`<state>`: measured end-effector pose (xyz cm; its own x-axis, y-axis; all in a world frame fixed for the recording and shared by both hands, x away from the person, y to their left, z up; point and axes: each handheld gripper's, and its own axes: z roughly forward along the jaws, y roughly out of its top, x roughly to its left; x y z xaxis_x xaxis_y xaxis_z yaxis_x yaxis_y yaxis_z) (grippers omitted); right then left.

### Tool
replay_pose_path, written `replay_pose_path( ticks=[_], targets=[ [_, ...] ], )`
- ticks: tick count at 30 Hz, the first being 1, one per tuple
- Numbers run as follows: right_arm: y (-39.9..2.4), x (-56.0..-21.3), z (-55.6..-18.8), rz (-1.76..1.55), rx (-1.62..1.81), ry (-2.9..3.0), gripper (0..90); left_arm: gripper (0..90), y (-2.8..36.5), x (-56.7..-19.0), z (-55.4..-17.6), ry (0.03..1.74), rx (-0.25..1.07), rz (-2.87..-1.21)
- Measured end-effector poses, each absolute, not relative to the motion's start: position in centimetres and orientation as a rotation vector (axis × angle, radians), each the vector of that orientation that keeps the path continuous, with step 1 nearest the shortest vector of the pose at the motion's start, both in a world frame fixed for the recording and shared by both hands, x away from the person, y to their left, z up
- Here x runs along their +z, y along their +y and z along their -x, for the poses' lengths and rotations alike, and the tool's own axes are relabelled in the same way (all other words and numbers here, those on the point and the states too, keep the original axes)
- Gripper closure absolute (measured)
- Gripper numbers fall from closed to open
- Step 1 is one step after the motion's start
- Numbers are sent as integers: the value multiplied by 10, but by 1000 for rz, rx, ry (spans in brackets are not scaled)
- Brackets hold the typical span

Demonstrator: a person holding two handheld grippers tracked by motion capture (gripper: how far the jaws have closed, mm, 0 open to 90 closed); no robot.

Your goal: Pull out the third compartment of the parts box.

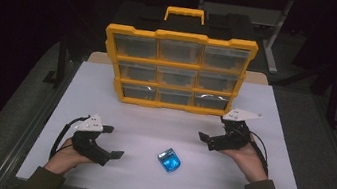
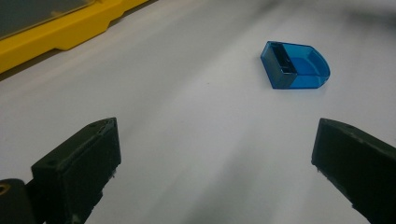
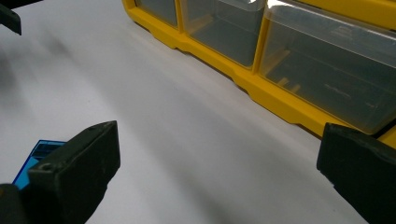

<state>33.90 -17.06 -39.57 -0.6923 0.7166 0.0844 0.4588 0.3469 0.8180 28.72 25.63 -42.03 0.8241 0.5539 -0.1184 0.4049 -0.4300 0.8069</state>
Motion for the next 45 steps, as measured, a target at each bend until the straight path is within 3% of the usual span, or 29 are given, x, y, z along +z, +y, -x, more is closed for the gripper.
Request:
replay_pose_path(
  ticks=[45],
  targets=[
    [-140,-401,-378,-1005,1266,2339,0,12,256,-426,-290,654,230,-2091]
  ],
)
